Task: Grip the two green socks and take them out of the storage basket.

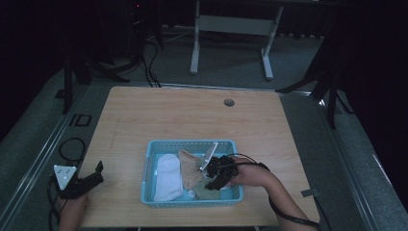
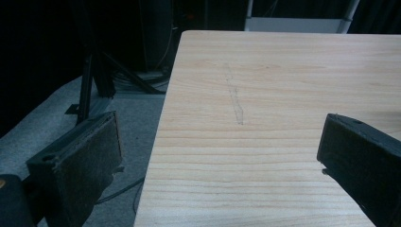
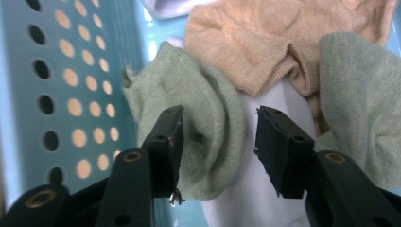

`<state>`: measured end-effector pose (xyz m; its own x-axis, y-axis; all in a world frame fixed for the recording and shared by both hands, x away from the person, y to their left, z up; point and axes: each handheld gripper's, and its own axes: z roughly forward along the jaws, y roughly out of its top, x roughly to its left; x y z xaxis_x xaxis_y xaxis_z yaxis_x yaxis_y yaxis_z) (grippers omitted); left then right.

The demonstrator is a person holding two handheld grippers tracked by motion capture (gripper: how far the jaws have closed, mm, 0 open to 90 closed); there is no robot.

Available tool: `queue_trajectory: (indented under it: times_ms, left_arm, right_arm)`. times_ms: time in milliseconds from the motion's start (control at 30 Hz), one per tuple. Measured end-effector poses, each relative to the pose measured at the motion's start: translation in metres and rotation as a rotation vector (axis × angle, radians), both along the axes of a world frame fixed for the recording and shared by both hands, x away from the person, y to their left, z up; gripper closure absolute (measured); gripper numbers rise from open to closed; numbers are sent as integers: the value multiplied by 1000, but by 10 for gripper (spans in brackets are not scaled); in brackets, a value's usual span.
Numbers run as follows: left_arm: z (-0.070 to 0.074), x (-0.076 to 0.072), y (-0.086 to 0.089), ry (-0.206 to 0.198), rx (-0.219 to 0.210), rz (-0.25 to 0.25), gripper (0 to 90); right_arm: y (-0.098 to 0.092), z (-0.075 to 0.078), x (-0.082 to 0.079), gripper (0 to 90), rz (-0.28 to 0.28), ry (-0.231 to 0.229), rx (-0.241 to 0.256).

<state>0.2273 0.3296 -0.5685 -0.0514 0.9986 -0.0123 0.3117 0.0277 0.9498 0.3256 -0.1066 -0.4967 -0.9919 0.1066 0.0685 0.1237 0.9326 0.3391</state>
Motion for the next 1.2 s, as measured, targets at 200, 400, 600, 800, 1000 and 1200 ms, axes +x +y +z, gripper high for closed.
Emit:
queue_trajectory:
  times_ms: [200,400,600,800,1000,1200]
  left_arm:
    - [0,0,0,1,1,4,4]
    - [0,0,0,1,0,4,4]
    - [0,0,0,1,0,5,3]
    - [0,0,0,2,0,7,4]
    - [0,0,0,1,1,7,4]
    - [0,0,0,2,1,7,4]
  right_arm:
    - [1,4,-5,763,67,-5,-5]
    - [3,17,-10,786,97,-20,2]
    - [2,30,-12,786,103,-37,17]
    - [-2,49,-12,786,98,-52,42]
    - [-7,63,-12,786,94,-67,58]
    - [-15,78,-11,785,77,-83,91]
